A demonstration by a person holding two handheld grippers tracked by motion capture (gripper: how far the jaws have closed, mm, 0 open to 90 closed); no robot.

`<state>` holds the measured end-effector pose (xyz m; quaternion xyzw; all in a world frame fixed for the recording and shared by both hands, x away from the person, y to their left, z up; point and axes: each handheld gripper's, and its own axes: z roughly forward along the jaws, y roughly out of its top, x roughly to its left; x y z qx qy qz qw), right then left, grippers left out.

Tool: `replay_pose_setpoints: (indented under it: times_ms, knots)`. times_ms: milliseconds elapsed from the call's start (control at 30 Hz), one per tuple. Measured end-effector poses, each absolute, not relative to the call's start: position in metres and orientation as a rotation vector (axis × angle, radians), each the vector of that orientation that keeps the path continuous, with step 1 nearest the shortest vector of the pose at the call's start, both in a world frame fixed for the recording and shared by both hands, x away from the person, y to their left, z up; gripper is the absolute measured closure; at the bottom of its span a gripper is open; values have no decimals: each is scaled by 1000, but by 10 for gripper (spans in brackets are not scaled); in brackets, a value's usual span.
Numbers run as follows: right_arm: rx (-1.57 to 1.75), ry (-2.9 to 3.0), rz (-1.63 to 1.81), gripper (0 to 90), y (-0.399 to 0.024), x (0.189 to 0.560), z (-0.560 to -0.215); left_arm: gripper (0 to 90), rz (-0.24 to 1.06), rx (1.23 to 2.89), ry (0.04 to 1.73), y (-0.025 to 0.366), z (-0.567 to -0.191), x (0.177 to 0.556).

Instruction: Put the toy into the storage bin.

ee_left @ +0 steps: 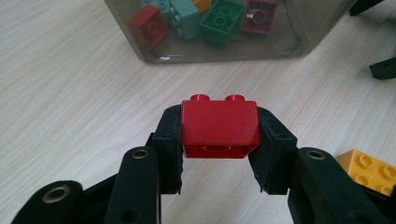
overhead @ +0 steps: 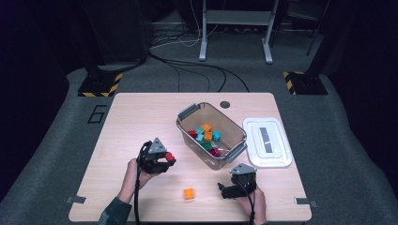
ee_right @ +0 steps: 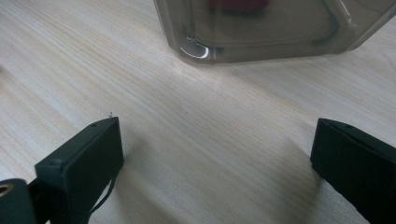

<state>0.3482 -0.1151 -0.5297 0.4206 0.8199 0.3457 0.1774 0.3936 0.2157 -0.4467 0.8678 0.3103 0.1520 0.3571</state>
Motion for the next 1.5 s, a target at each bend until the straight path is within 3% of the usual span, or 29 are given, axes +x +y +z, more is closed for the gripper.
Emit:
replay_pose_setpoints:
  times_ms: [1500]
  knots:
    - [1190, 2320, 978, 16, -115, 348, -530, 585, 506, 2200, 738, 196, -369, 447]
